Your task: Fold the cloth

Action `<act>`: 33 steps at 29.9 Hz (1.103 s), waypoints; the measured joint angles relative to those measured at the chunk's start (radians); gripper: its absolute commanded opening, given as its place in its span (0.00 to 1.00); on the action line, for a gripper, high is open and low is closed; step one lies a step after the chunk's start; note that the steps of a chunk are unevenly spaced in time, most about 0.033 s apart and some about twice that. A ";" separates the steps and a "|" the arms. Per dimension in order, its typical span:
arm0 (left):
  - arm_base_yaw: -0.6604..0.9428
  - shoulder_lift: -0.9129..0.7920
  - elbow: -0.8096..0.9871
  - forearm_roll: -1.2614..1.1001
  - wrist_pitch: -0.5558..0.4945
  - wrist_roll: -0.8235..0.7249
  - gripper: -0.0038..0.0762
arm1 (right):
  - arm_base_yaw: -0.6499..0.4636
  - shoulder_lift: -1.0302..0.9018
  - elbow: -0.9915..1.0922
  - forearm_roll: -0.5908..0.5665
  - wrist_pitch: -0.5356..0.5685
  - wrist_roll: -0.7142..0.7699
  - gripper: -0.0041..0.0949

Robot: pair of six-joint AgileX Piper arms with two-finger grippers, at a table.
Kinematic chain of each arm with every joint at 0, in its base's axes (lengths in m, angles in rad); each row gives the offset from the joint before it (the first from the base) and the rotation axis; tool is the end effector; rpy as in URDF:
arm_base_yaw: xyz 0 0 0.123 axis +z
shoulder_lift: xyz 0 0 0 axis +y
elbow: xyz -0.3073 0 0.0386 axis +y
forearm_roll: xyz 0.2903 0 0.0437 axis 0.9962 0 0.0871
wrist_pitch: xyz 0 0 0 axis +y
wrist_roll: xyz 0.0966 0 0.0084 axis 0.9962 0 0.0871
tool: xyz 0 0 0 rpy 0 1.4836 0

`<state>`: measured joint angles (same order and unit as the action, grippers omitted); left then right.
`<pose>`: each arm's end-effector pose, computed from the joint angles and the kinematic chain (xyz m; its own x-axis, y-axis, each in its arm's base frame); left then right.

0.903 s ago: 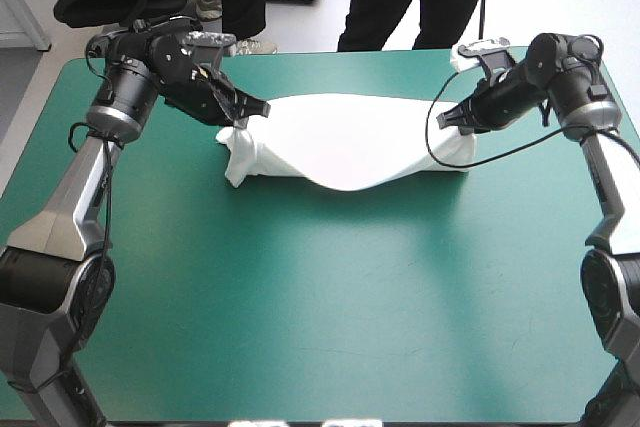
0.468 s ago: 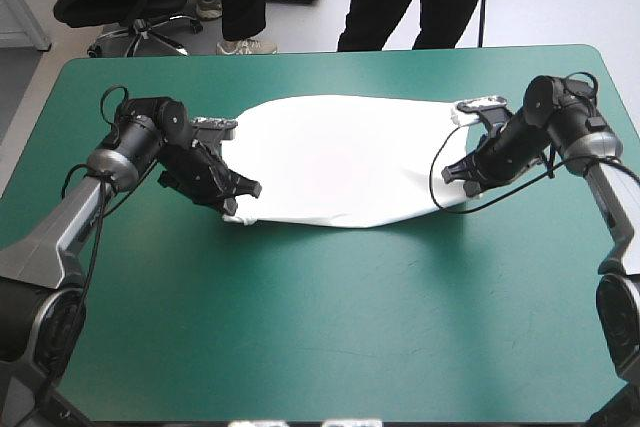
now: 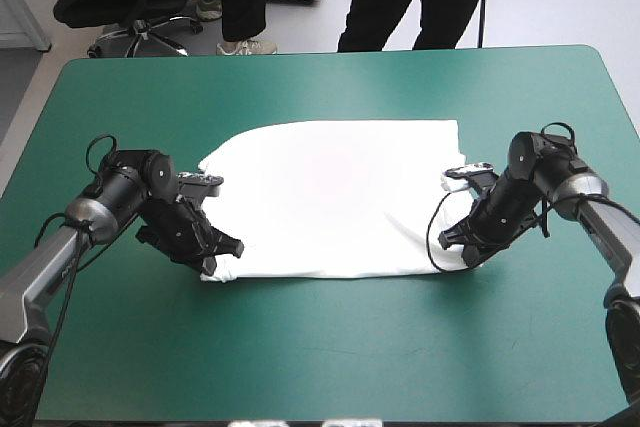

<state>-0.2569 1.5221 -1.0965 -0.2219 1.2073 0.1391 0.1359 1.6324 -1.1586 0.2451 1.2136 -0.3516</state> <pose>0.2940 -0.0978 0.2569 -0.9499 0.3093 -0.0455 0.3119 0.9281 -0.2033 0.3278 0.0671 0.2394 -0.9228 -0.3830 -0.0407 -0.3820 0.8965 0.2245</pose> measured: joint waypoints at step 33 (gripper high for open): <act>0.000 -0.179 -0.534 0.222 0.024 -0.106 0.70 | 0.018 -0.150 -0.306 -0.147 0.018 0.122 0.61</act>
<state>-0.2569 1.3435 -1.6300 0.0000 1.2308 0.0326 0.1534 1.4827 -1.4642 0.0985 1.2313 -0.2296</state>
